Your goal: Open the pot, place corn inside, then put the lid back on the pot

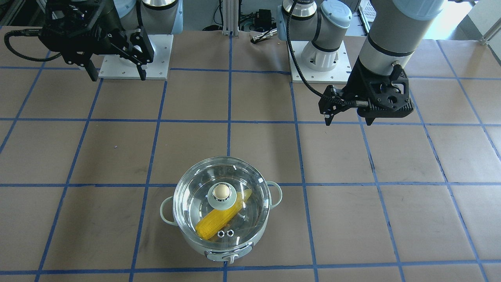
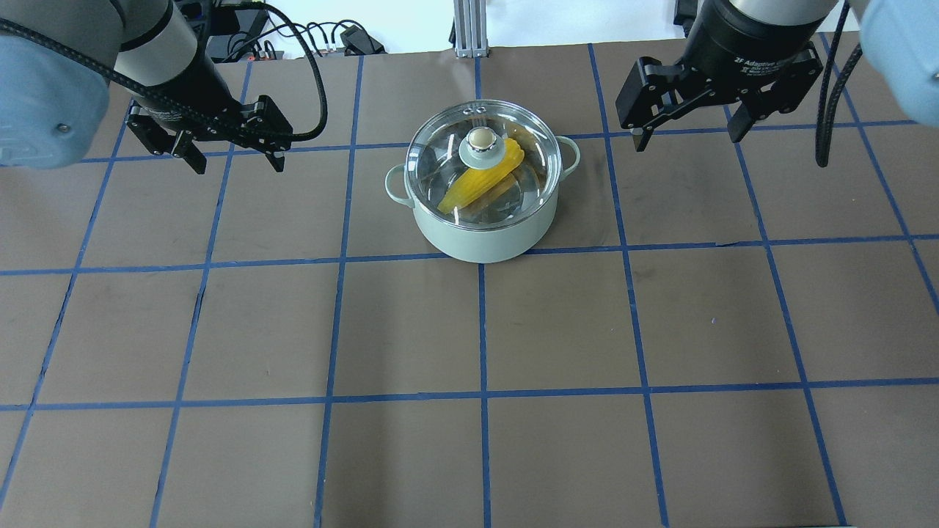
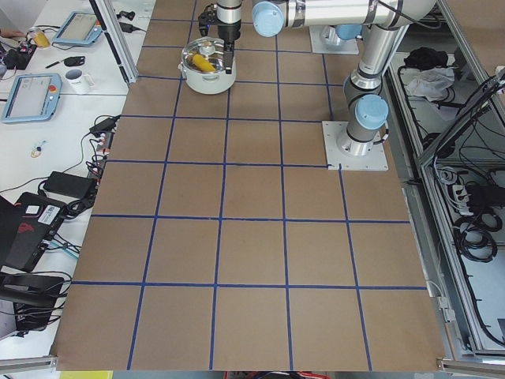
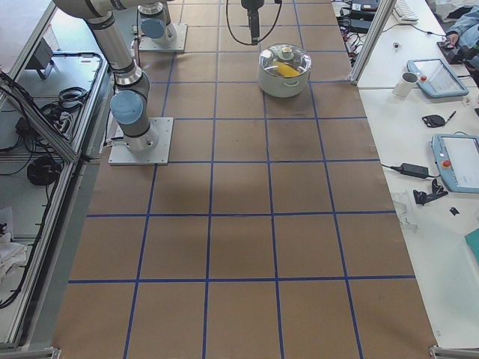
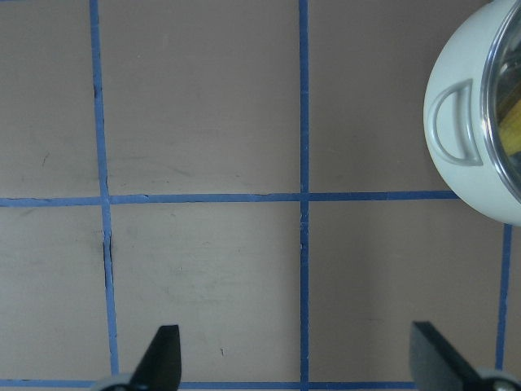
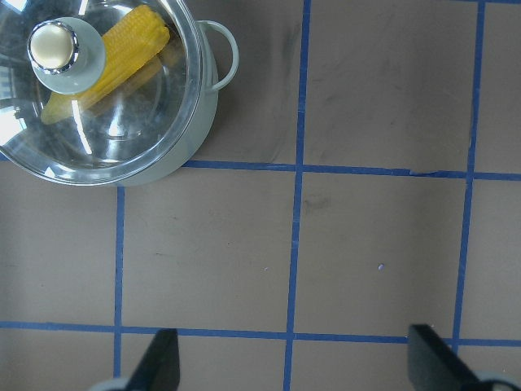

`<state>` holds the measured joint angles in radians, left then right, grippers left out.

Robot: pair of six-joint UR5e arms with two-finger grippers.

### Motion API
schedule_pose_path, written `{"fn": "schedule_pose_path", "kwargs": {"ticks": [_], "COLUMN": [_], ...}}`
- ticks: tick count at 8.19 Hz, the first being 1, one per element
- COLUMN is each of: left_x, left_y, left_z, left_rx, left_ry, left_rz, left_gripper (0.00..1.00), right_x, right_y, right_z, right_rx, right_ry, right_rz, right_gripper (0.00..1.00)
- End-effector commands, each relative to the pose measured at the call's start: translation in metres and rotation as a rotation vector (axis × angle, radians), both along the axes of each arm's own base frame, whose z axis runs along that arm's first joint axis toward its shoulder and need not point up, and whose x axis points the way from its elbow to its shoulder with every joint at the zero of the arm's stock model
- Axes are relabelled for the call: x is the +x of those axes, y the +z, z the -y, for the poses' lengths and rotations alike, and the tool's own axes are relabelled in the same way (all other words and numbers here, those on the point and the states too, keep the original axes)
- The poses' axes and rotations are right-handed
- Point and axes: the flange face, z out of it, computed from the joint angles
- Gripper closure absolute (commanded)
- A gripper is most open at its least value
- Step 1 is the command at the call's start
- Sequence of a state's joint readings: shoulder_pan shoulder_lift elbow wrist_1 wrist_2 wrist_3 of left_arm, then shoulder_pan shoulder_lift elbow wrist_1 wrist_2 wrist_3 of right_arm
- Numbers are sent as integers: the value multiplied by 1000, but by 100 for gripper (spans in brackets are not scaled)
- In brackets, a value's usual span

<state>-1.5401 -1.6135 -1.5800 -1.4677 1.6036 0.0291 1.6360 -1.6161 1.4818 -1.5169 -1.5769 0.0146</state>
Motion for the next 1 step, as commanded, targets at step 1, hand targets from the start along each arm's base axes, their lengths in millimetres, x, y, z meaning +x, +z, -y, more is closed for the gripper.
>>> {"fn": "schedule_pose_path", "kwargs": {"ticks": [1], "left_x": [0], "left_y": [-1], "left_z": [0], "left_rx": [2], "left_ry": [0], "left_rz": [2], "left_gripper": [0], "right_x": [0], "right_y": [0], "right_z": [1], "right_rx": [-2], "right_ry": [2], "right_rz": [0], "right_gripper": [0]}}
